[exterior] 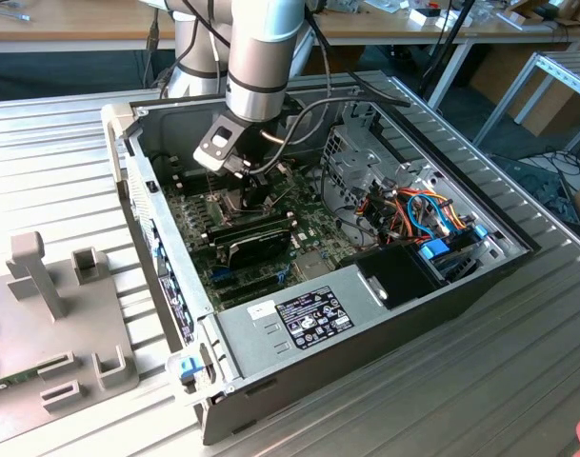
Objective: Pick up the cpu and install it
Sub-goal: 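Place the cpu into insertion slot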
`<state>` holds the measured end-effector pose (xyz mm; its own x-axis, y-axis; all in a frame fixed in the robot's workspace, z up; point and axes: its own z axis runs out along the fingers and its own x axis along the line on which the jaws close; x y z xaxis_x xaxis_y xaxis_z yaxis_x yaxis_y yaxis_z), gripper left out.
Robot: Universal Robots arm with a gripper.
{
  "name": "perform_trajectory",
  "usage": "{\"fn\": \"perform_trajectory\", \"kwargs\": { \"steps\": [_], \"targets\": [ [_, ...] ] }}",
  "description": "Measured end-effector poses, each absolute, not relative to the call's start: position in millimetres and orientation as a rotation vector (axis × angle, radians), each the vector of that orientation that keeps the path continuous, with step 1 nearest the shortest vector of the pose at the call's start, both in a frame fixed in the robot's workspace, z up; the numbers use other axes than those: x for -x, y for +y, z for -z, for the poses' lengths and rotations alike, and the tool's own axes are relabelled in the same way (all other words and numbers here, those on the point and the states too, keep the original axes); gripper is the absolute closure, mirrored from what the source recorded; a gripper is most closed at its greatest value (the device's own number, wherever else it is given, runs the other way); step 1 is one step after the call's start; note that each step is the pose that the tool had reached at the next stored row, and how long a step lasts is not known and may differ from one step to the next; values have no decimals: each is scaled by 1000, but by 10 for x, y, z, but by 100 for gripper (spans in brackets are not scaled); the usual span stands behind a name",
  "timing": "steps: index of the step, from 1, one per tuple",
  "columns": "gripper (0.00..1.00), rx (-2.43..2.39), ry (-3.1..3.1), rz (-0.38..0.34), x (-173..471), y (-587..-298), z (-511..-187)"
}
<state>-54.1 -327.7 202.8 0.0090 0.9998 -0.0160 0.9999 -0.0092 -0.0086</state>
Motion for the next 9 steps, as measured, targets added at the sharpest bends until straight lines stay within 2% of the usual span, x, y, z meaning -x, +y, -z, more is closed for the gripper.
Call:
{"fn": "perform_trajectory", "kwargs": {
  "steps": [9],
  "targets": [
    [45,-2244,2225,66,536,-3276,-2024]
  ]
}}
